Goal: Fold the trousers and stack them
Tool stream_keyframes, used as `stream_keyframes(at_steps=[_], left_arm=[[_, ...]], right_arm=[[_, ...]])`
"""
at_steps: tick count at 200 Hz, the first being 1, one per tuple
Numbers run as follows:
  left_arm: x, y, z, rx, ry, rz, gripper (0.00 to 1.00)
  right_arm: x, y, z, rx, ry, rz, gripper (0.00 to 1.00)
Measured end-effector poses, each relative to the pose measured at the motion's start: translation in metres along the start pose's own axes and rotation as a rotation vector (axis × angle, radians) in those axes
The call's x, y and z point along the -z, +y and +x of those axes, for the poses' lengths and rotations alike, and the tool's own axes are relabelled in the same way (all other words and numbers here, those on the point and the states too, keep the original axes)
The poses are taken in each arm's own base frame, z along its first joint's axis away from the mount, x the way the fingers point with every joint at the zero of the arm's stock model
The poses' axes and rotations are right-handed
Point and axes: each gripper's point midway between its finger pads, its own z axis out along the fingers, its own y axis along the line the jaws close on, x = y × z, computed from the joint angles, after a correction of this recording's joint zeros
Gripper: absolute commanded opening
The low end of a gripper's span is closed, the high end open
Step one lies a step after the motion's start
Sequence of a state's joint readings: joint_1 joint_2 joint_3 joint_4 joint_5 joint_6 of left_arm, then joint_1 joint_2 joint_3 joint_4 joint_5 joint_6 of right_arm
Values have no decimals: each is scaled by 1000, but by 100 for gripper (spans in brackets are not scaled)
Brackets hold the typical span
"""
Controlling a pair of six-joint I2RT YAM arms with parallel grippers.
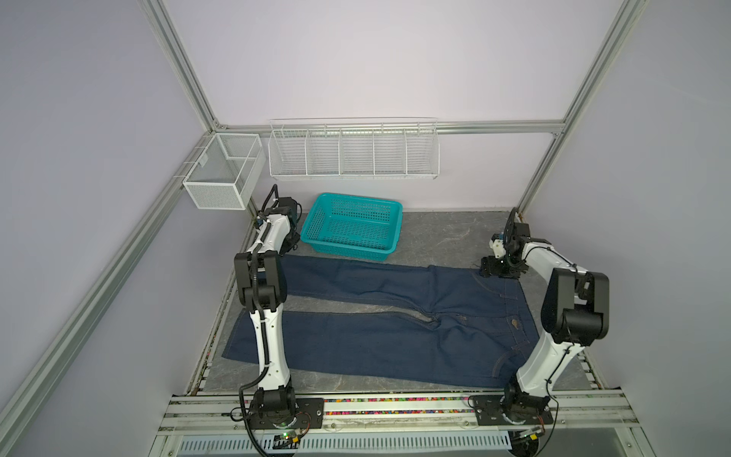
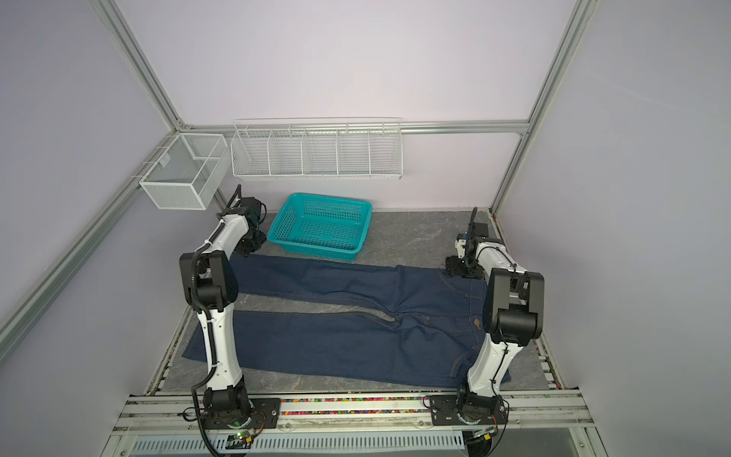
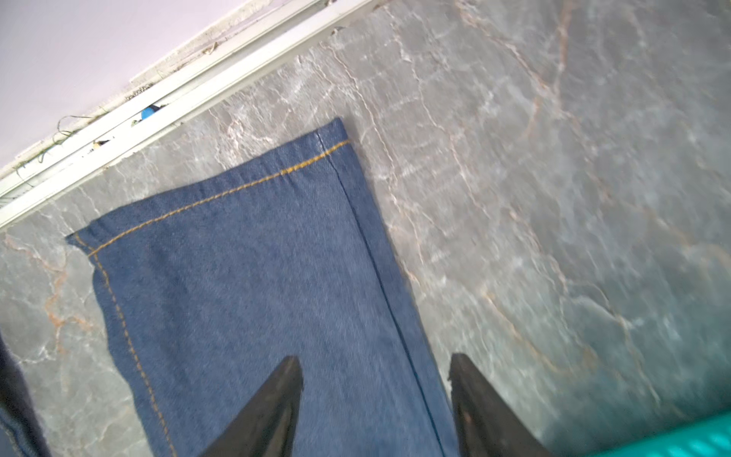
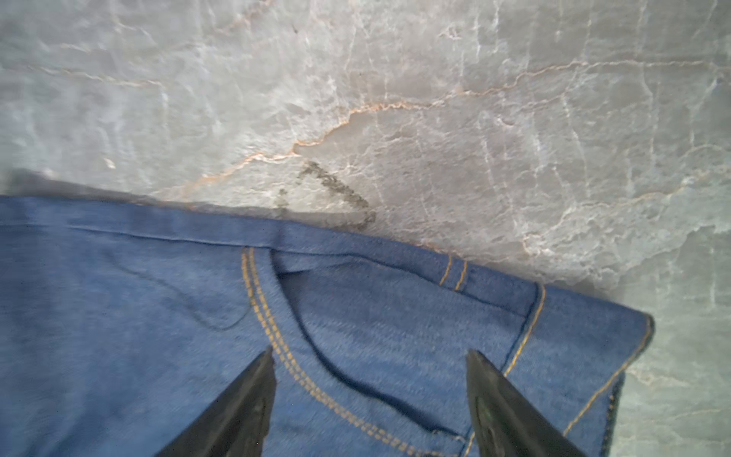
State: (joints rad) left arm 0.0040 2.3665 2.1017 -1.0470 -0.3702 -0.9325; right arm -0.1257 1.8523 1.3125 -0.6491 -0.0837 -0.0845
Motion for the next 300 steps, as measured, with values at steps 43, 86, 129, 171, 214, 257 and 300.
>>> stream_keyframes(at_steps=[43,86,129,171,214,257,300], left_arm=[[-28,7,-8,-6,19,-43,60],[-42,6,-14,-21,24,-56,57],[-50,5,-19,-35,34,-48,42],[-52,1,-14,-61,75,-23,10],[-49,4,-9,-62,88,-9,0],[-41,11,2,-79,129,10,0],[-20,21,5,-89,138,36,0]], right_arm=[[16,2,-1,-68,-17,-14,81],[27,-6,-4,-187,-34,18,84],[36,-15,1,-418,-34,73,82],[36,-23,-12,-651,-10,145,80],[-1,-26,-13,-789,62,196,76],[-31,-32,-11,-867,123,243,76],[-42,-40,-22,-902,116,274,68]])
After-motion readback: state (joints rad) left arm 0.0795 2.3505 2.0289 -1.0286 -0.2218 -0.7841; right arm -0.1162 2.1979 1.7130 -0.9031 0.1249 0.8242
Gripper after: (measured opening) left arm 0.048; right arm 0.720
